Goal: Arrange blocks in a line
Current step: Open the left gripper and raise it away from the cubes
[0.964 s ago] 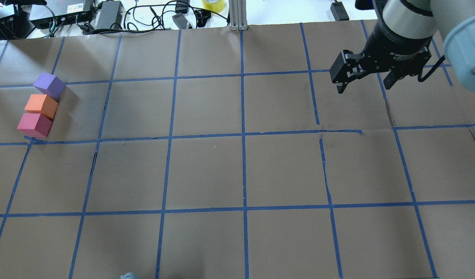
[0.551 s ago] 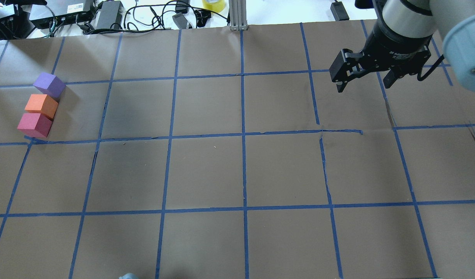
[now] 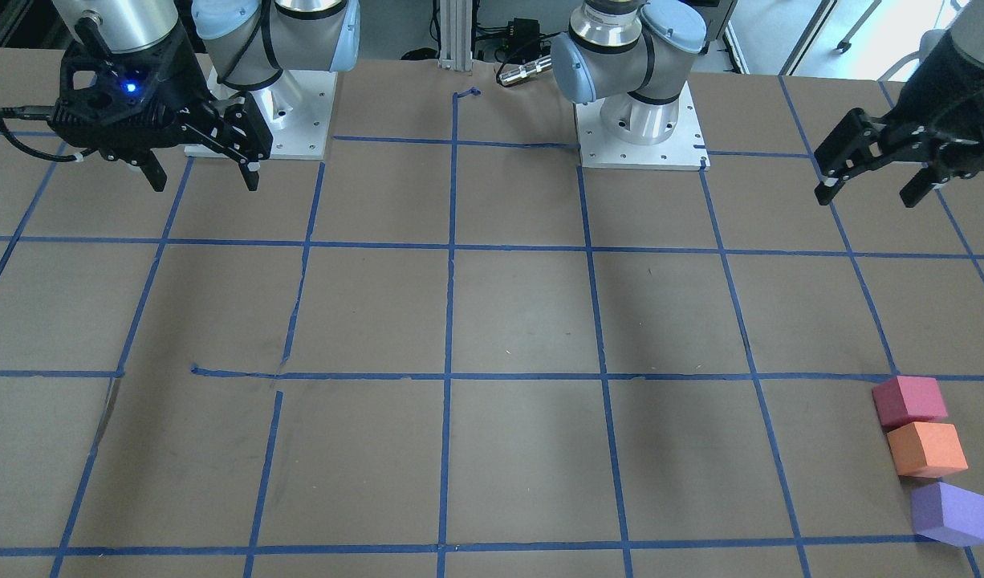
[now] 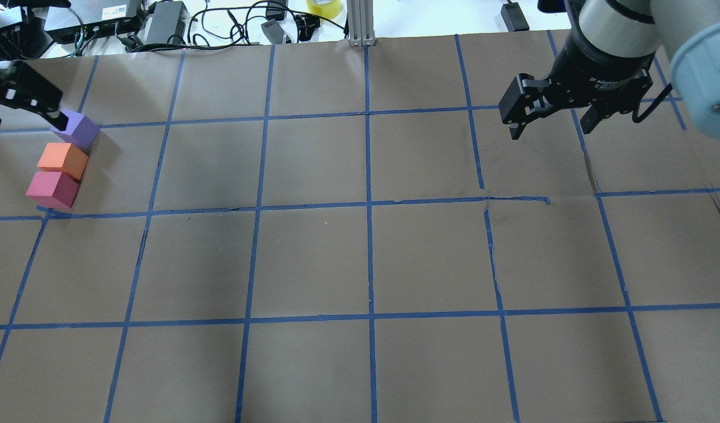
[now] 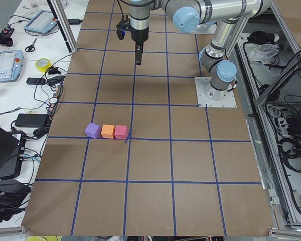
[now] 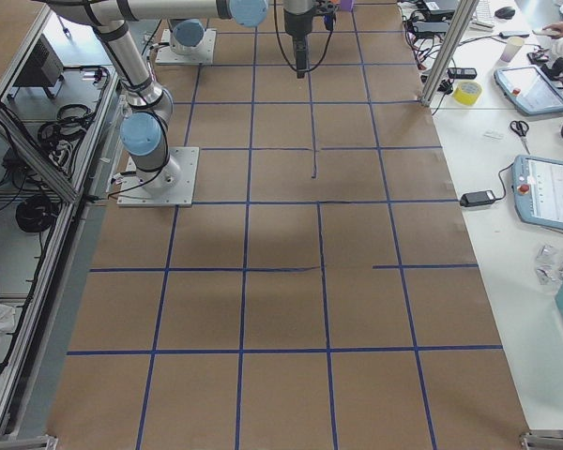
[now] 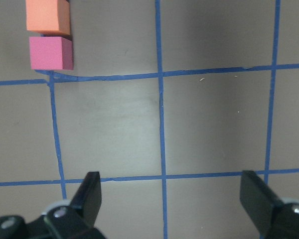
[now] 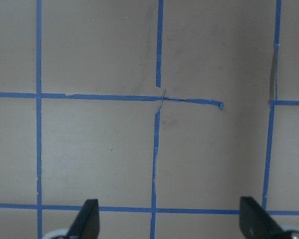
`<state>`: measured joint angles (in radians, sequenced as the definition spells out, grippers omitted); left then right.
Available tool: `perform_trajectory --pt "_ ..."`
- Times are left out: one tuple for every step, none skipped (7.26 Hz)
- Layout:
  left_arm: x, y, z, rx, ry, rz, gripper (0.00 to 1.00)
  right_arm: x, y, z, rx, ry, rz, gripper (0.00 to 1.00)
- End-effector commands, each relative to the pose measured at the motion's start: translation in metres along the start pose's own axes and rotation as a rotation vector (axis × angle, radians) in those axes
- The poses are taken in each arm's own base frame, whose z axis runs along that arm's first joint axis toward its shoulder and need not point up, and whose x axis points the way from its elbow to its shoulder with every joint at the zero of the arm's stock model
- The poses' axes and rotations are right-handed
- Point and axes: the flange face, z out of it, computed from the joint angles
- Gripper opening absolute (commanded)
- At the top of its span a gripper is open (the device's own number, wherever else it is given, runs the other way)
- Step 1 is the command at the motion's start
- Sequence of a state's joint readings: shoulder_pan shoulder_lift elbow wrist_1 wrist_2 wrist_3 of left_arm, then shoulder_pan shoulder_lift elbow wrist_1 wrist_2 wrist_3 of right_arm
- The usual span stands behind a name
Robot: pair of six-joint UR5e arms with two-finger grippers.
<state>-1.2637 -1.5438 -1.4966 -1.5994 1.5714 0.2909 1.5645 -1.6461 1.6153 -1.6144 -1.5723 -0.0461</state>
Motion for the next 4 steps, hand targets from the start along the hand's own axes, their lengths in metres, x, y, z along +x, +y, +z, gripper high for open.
perform_trajectory --pt "0.099 -0.012 0.006 0.069 0.006 -0.031 1.0 0.001 0.0 -0.001 0.002 0.005 -0.008 1.0" --pt "0.132 -0.008 0.014 0.053 0.015 -0.049 1.0 0.001 0.0 0.0 0.0 0.006 -0.009 1.0" --pt "0.151 -0.006 0.02 0.042 0.019 -0.054 1.0 0.001 0.0 0.0 0.0 0.006 -0.011 1.0" --pt "0.156 -0.005 0.021 0.039 0.02 -0.045 1.0 0.001 0.0 0.0 0.002 0.006 -0.011 1.0"
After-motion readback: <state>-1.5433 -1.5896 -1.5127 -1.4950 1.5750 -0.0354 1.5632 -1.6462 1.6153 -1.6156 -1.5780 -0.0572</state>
